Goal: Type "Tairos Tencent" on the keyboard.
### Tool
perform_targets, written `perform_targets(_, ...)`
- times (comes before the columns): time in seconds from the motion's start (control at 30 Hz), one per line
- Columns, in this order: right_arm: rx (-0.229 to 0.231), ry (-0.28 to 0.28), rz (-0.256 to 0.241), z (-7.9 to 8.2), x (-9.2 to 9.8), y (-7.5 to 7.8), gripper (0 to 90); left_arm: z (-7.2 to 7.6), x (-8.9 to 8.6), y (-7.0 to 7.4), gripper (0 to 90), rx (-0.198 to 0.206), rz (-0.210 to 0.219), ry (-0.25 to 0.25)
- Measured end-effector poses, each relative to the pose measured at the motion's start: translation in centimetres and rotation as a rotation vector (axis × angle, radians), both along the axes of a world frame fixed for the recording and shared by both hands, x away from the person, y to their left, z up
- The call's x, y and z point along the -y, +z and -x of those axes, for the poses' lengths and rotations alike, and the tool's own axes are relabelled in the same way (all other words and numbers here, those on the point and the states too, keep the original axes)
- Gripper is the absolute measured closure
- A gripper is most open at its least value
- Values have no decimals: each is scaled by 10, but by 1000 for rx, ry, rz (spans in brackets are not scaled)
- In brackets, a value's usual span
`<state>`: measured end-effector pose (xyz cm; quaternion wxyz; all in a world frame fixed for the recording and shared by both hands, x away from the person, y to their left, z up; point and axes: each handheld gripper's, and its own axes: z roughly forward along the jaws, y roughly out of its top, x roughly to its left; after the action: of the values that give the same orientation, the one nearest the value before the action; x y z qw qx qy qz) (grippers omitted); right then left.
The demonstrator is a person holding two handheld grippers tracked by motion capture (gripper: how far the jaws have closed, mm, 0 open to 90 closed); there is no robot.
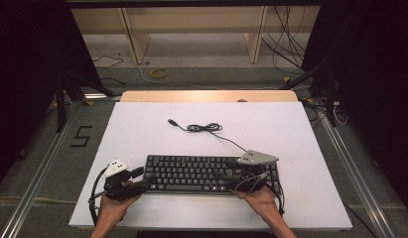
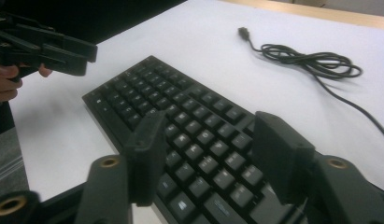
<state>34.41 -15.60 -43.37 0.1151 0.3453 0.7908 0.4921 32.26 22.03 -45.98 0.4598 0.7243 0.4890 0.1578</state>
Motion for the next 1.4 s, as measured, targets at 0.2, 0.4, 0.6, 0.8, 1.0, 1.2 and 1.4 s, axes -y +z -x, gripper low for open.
perform_targets(0.2,-24,32,12,-10,-20,0,608,-2,0,-2,564,-31,-52,-3)
perform_targets(0.4,-56,63,18,-19,-39,-2,745,-3,0,-5,718,-52,-92,-7)
perform_targets(0.6,-82,86,34,-27,-59,-6,879,-5,0,-7,868,-72,-114,-15)
perform_targets(0.8,-108,102,62,-37,-79,-14,900,-8,1,-11,887,-100,-127,-41)
perform_targets(1.0,-115,106,82,-42,-94,-19,900,-9,1,-12,887,-115,-136,-47)
perform_targets(1.2,-126,103,112,-50,-110,-25,900,-11,0,-12,887,-122,-145,-43)
perform_targets(1.4,-142,105,137,-55,-120,-30,900,-12,0,-13,887,-132,-148,-37)
